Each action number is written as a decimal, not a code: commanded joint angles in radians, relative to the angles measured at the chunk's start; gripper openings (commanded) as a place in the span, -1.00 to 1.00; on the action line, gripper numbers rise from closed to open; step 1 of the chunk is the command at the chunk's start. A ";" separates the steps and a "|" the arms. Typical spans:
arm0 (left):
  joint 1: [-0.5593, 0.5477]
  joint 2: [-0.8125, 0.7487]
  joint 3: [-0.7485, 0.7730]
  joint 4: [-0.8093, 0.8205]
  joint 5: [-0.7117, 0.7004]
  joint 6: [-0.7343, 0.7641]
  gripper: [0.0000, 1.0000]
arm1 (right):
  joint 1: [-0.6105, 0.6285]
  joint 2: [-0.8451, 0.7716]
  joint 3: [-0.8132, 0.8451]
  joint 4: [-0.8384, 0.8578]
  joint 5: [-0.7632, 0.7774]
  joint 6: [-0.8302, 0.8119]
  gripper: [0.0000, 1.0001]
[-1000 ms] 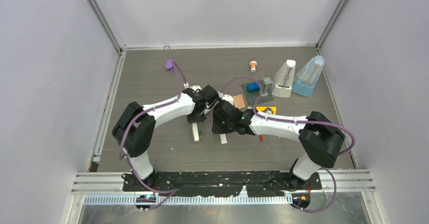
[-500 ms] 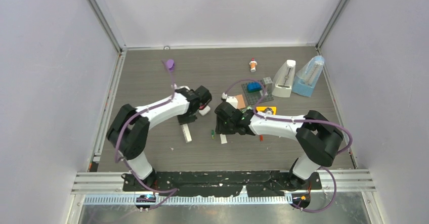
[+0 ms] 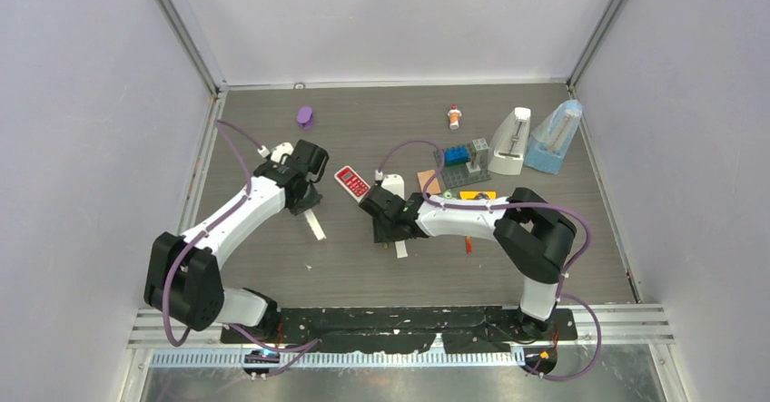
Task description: Load the batteries into the remote control
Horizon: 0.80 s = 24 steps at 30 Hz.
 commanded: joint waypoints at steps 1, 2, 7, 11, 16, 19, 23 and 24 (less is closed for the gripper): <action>0.021 -0.051 -0.014 0.084 0.054 0.044 -1.00 | 0.002 0.022 0.045 -0.072 0.089 -0.012 -0.23; 0.022 -0.055 -0.016 0.089 0.061 0.048 -1.00 | 0.002 0.032 0.046 -0.077 0.090 -0.016 -0.25; 0.029 -0.074 -0.031 0.131 0.109 0.065 -1.00 | 0.013 0.067 0.069 -0.092 0.100 -0.042 -0.46; 0.034 -0.083 -0.048 0.180 0.156 0.095 -1.00 | 0.017 0.082 0.081 -0.100 0.102 -0.051 -0.71; 0.042 -0.093 -0.087 0.300 0.287 0.151 -1.00 | 0.017 0.029 0.057 -0.078 0.119 -0.052 -0.90; 0.044 -0.104 -0.123 0.447 0.435 0.205 -1.00 | 0.015 -0.083 0.015 -0.017 0.151 -0.065 -0.90; 0.044 -0.121 -0.171 0.728 0.705 0.271 -1.00 | 0.015 -0.276 -0.043 0.072 0.185 -0.122 -0.90; 0.044 -0.123 -0.169 0.777 0.751 0.274 -1.00 | 0.014 -0.345 -0.048 0.092 0.180 -0.139 -0.90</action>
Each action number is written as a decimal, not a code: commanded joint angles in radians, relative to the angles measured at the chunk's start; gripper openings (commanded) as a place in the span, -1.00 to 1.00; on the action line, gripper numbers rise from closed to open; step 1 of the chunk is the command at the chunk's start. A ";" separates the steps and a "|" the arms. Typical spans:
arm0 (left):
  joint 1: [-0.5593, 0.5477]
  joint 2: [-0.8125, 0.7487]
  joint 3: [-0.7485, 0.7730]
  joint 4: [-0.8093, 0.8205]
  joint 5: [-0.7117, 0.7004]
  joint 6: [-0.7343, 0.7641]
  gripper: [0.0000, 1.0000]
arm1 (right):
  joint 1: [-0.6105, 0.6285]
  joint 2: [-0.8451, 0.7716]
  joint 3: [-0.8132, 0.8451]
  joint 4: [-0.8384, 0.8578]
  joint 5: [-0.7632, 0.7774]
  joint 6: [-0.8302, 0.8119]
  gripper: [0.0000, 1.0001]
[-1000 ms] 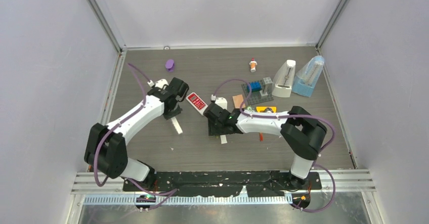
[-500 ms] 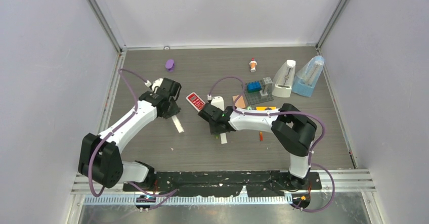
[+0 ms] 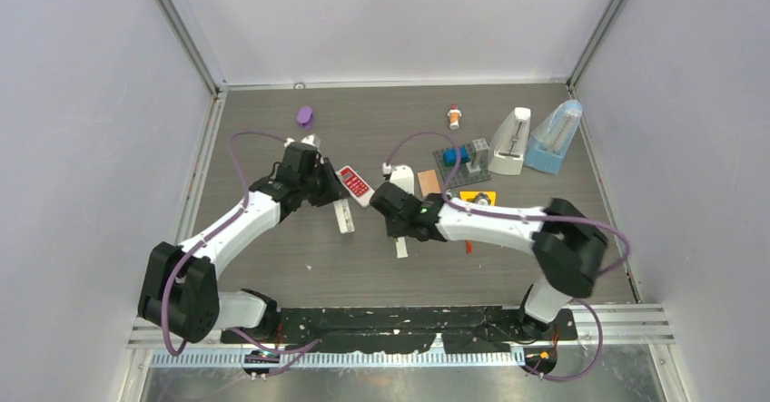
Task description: Load the batteries into the remote control
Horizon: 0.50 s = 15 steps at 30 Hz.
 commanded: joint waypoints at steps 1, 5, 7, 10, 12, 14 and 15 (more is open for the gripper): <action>0.003 -0.046 -0.003 0.392 0.341 0.078 -1.00 | 0.004 -0.286 -0.019 0.169 0.062 -0.091 -0.90; 0.001 -0.022 0.025 0.564 0.484 0.051 -1.00 | 0.003 -0.440 -0.002 0.232 0.034 -0.161 -0.90; 0.002 -0.001 0.038 0.661 0.555 0.007 -1.00 | 0.003 -0.488 0.007 0.252 0.024 -0.182 -0.89; 0.002 0.041 0.045 0.873 0.667 -0.124 -1.00 | 0.003 -0.531 0.021 0.287 0.030 -0.216 -0.89; 0.002 0.068 0.048 1.005 0.707 -0.228 -1.00 | 0.003 -0.542 0.030 0.312 0.031 -0.241 -0.89; 0.000 0.099 0.050 1.111 0.729 -0.329 -1.00 | 0.002 -0.543 0.037 0.336 0.029 -0.258 -0.88; 0.000 0.108 0.050 1.158 0.736 -0.384 -1.00 | 0.001 -0.541 0.043 0.339 0.027 -0.261 -0.88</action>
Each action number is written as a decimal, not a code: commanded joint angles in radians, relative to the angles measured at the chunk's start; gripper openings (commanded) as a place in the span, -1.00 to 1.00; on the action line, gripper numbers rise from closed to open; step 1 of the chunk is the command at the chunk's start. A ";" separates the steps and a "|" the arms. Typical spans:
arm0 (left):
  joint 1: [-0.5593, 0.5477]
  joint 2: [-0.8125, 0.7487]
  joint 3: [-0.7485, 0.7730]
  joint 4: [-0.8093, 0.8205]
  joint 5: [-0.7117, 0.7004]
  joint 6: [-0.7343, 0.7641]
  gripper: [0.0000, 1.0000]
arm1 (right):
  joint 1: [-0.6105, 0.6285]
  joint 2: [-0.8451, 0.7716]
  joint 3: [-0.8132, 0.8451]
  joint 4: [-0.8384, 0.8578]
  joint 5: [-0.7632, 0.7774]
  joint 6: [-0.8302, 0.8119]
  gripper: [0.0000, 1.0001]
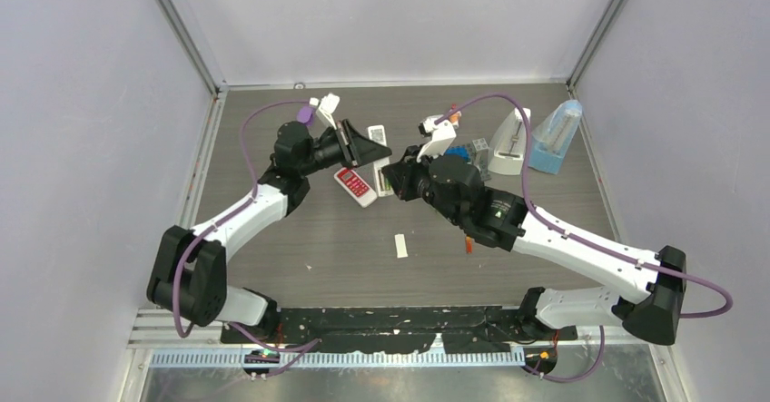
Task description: Load the batteries into the remote control
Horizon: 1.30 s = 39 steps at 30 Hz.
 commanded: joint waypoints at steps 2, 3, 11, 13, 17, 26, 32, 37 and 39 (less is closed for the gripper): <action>-0.002 0.058 0.032 0.443 0.137 -0.305 -1.00 | 0.000 0.007 0.045 0.081 0.015 -0.070 -0.88; -0.001 0.065 0.028 0.491 0.140 -0.335 -1.00 | -0.003 0.008 0.044 0.092 0.015 -0.071 -0.88; -0.003 0.123 -0.008 0.710 0.132 -0.521 -1.00 | -0.016 0.008 0.039 0.136 0.055 -0.128 -0.87; -0.004 0.135 -0.011 0.739 0.126 -0.553 -1.00 | -0.020 0.013 0.040 0.142 0.060 -0.137 -0.87; -0.008 0.142 -0.020 0.744 0.115 -0.569 -1.00 | -0.024 0.020 0.043 0.150 0.067 -0.151 -0.86; -0.010 0.147 -0.017 0.680 0.109 -0.602 -1.00 | -0.048 0.062 0.055 0.187 0.046 -0.198 -0.84; -0.010 0.141 -0.005 0.627 0.110 -0.600 -1.00 | -0.049 0.091 0.051 0.190 0.028 -0.187 -0.81; -0.010 0.139 -0.007 0.594 0.079 -0.656 -1.00 | -0.049 0.094 0.037 0.186 0.025 -0.180 -0.68; -0.010 0.140 -0.008 0.596 0.067 -0.688 -1.00 | -0.050 0.097 0.037 0.183 0.028 -0.179 -0.63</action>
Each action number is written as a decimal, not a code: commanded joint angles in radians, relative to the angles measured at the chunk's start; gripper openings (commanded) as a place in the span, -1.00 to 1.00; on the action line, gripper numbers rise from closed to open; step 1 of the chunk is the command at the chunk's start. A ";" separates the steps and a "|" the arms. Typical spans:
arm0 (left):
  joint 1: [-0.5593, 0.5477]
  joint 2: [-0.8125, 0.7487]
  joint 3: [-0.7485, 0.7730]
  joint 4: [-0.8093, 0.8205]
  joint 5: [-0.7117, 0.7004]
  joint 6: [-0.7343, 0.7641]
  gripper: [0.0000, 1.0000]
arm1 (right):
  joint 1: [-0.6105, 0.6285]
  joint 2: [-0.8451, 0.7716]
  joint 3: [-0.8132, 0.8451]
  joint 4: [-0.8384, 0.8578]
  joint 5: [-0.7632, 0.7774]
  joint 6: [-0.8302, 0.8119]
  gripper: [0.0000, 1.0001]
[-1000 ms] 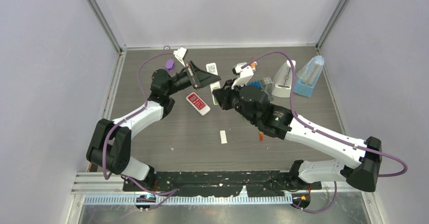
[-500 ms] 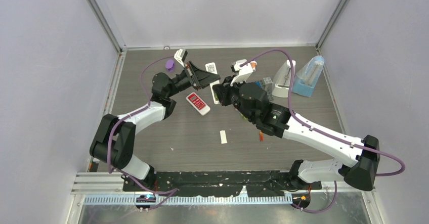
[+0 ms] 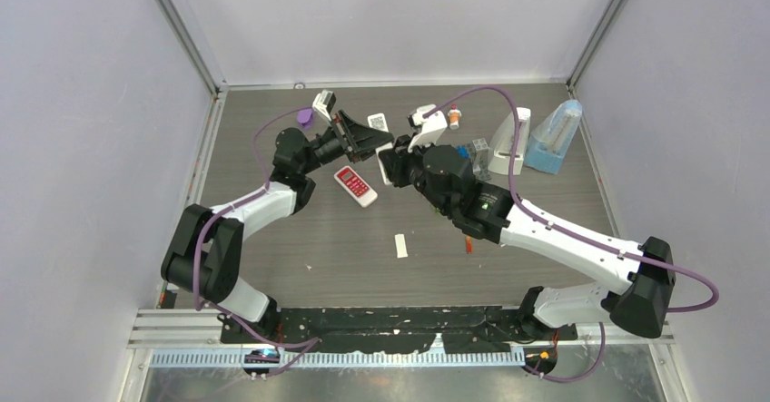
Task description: Load the batteries into the remote control
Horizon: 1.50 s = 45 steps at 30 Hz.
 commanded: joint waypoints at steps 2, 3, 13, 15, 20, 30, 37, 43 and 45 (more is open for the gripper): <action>-0.015 -0.014 0.023 0.048 -0.011 -0.103 -1.00 | -0.008 0.022 0.025 0.027 0.008 0.000 -0.58; -0.015 -0.017 0.020 0.043 -0.013 -0.110 -1.00 | -0.008 0.027 0.032 0.024 0.013 0.000 -0.57; -0.015 -0.024 0.002 -0.008 -0.018 -0.134 -1.00 | -0.019 0.058 0.079 -0.041 0.036 0.043 -0.39; -0.015 -0.018 0.000 -0.010 -0.020 -0.134 -1.00 | -0.023 0.060 0.095 -0.059 0.038 0.056 -0.35; -0.016 -0.012 -0.002 -0.009 -0.018 -0.129 -1.00 | -0.046 0.050 0.141 -0.105 0.024 0.110 -0.22; -0.015 0.001 -0.010 0.053 -0.039 -0.122 -1.00 | -0.075 -0.050 0.183 -0.245 -0.011 0.287 0.41; -0.017 0.019 -0.020 0.153 -0.084 -0.152 -1.00 | -0.091 -0.119 0.115 -0.327 -0.140 0.508 0.91; -0.027 0.019 -0.038 0.185 -0.114 -0.171 -1.00 | -0.103 -0.147 0.019 -0.238 -0.257 0.779 0.97; -0.027 0.015 -0.051 0.197 -0.126 -0.174 -1.00 | -0.104 -0.151 -0.006 -0.217 -0.267 0.844 0.94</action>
